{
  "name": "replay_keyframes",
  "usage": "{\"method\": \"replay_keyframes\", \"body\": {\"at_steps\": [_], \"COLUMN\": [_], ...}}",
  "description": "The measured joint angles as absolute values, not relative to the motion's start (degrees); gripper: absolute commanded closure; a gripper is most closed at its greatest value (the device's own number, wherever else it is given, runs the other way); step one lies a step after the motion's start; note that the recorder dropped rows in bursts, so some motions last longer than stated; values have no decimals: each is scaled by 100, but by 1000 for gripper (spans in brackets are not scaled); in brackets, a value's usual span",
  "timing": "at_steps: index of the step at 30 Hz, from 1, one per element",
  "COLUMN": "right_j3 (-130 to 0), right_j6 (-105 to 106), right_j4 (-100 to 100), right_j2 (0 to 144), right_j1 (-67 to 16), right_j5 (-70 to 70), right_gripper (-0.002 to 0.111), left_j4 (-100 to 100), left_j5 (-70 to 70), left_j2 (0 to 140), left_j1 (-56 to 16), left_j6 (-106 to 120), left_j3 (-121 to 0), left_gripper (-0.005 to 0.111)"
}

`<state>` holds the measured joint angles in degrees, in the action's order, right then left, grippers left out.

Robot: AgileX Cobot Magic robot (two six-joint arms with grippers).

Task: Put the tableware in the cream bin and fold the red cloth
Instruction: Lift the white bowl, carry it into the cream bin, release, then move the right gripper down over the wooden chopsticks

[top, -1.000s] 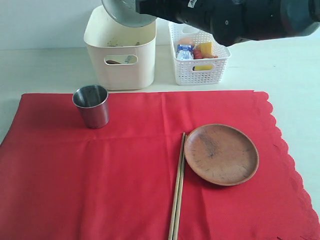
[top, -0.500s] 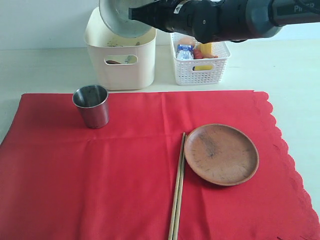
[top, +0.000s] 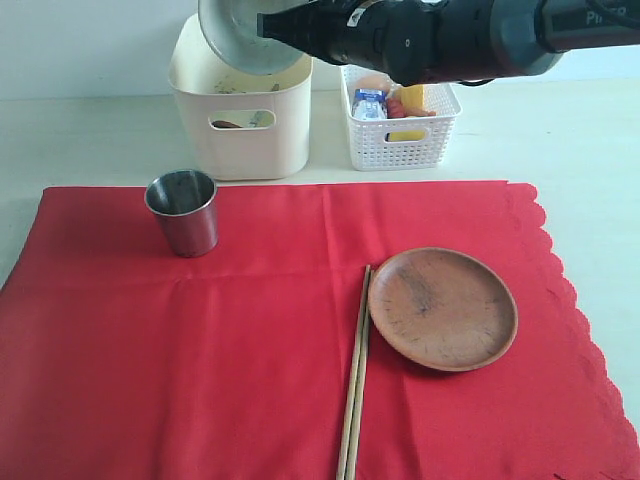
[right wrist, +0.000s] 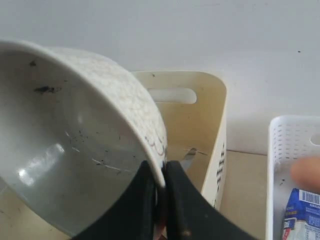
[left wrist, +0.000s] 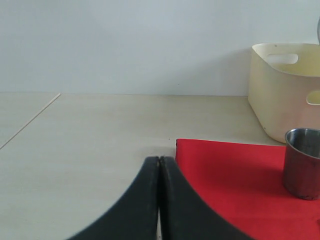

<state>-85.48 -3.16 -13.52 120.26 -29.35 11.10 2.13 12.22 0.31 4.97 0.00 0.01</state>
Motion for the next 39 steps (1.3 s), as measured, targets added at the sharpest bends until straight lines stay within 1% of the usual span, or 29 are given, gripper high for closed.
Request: {"method": "replay_keyframes", "body": {"at_steps": [1,4,5,7,9,11,13,18,30,39], "right_j3": [-8548,-8548,-8548,-8548,-8570,-8581,-8581,-8581,-8583,-8583], "right_j6": [-316,-316,-316,-316,-316,-305,-305,-305,-193,1093], "right_j4": [-1352,-1352,-1352,-1322,-1135,-956,-913,-769,-184,-174], "right_j2": [12026,12026,12026,12026,12026,12026,12026,11743,10929,10878], "right_j1": [-2935,-2935,-2935,-2935,-2935,-2935,-2935,-2935,-2935,-2935], "right_j5": [1110,1110,1134,1144,1157,1168,1139,334,-2134,-4883], "right_gripper": [104,92,91,84,70,59,55,55,55,55], "left_j4": [213,213,213,213,213,213,213,213,213,213], "left_j5": [1222,1222,1222,1222,1222,1222,1222,1222,1222,1222], "left_j2": [31,31,31,31,31,31,31,31,31,31], "left_j1": [497,497,497,497,497,497,497,497,497,497], "left_j6": [0,0,0,0,0,0,0,0,0,0], "left_j3": [1,1,1,1,1,1,1,1,1,1], "left_gripper": [107,107,107,107,107,107,107,107,107,107]}}
